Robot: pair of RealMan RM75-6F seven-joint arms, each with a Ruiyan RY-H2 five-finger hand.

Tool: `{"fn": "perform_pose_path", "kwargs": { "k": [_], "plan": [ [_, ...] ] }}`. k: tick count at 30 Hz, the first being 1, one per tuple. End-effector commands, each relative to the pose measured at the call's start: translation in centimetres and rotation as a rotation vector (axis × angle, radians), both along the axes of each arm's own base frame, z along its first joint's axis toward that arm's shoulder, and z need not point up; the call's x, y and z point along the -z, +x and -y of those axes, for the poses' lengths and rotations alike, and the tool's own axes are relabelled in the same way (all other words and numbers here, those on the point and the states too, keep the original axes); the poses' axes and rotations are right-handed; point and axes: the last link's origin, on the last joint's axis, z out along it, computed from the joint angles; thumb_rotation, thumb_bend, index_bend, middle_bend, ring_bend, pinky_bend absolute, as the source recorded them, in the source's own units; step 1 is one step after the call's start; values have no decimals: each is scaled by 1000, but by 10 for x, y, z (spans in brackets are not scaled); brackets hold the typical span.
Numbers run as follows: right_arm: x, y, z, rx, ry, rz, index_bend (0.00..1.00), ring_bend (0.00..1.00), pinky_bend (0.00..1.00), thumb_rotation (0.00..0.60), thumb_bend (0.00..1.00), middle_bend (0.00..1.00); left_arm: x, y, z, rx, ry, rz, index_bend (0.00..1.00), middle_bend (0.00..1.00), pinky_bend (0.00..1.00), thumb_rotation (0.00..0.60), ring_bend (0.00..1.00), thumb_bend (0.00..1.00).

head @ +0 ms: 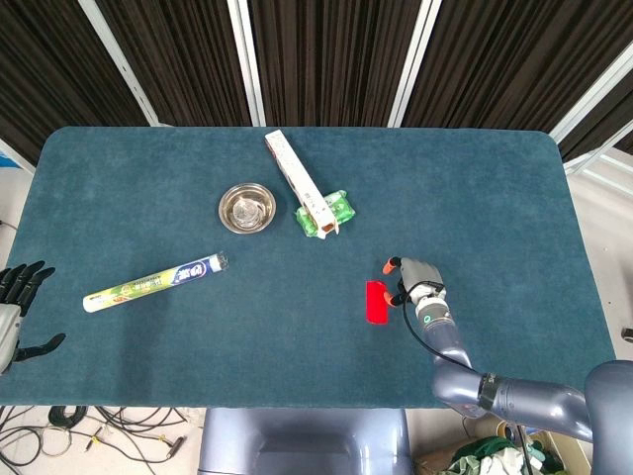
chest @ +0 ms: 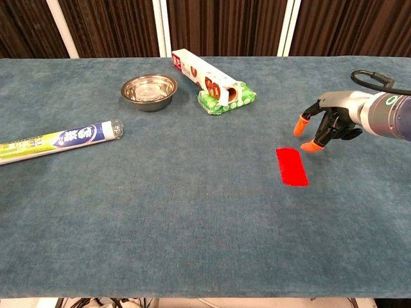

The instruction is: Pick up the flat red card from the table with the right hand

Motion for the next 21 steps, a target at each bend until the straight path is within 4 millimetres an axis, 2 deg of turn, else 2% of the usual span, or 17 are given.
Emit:
{"fn": "perform_pose_path", "kwargs": {
  "k": [1,15,21],
  "plan": [
    [1,1,-1,0,2,2,369,1000,1000,600,260,1000,0,0,0,0,-1,-1,107,56,38,600,17,177],
    [10,-4,0,-15,-4,-49,378,1000,1000,600,254,1000,0,0,0,4,-1,-4,114,55,38,600,18,179],
    [14,-9,1,-11,-3,-74,385,1000,1000,600,284,1000,-1,0,1,6,1,0,114,56,38,600,17,179]
  ]
}}
